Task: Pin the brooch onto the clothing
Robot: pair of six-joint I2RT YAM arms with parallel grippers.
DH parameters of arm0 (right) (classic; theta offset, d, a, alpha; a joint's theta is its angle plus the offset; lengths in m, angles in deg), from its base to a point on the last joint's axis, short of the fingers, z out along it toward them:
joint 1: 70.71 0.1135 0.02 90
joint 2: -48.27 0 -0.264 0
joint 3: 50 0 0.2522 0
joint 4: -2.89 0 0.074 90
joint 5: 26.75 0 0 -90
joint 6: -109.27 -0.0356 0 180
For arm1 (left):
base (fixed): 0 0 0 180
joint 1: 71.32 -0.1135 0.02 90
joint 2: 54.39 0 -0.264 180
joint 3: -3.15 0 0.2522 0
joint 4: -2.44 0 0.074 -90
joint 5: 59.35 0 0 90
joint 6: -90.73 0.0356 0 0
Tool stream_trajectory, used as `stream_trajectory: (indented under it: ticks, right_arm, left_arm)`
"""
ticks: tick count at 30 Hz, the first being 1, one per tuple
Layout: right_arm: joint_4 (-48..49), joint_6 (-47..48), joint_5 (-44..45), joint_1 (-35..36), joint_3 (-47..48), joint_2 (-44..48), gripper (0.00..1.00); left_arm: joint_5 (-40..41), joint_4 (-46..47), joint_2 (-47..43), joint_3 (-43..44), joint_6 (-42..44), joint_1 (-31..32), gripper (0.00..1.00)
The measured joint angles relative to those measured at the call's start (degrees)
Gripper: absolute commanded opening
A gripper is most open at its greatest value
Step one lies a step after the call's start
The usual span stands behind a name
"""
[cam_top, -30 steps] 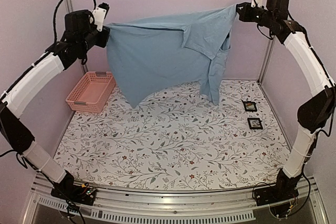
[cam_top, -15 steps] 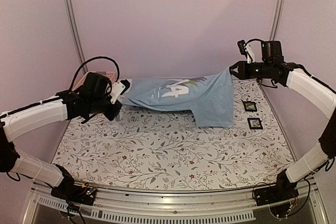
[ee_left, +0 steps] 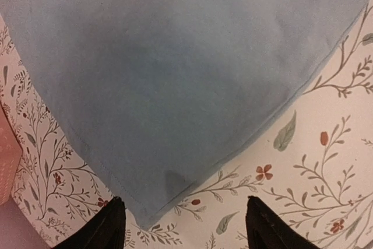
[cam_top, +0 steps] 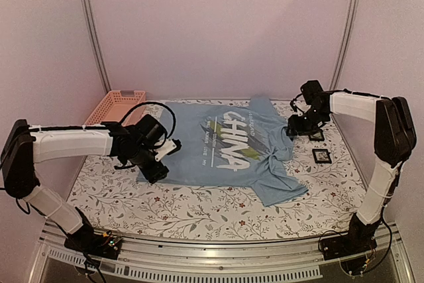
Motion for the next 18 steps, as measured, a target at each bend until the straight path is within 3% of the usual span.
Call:
stream_trajectory:
  ticks: [8,13,18]
  right_arm:
    - [-7.3,-4.0,6.8,3.6,-13.8,10.5,0.54]
    - [-13.9,-9.0,6.4,9.1,-20.8,15.2,0.52]
    - [-16.2,-12.5,5.1,9.1,-24.6,19.6,0.52]
  left_arm:
    - [8.9,-5.9,7.9,0.0,-1.6,-1.6,0.66]
    - [12.6,-8.9,11.5,0.1,-2.9,-3.2,0.68]
    - [13.4,-9.2,11.5,0.0,-3.7,-3.3,0.7]
